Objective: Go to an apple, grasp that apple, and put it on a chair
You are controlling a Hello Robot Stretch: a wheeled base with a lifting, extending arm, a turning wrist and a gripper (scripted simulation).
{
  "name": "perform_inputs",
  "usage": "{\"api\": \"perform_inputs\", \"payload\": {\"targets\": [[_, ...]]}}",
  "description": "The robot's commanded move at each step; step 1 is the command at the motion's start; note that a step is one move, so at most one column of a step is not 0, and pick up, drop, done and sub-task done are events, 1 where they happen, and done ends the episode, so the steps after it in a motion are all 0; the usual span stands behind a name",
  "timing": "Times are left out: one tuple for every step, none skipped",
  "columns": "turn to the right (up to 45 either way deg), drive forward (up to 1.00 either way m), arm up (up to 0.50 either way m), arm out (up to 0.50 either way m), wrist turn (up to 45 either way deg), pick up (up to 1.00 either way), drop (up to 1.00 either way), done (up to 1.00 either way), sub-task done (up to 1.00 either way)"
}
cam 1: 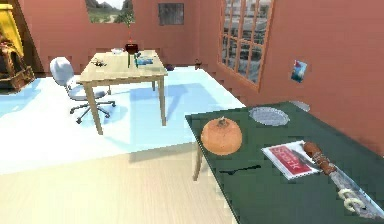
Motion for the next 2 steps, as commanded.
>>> {"api": "perform_inputs", "payload": {"targets": [[0.0,0.0,0.0,0.0,-45.0,0.0,0.0,0.0,0.0],[0.0,0.0,0.0,0.0,-21.0,0.0,0.0,0.0,0.0]]}}
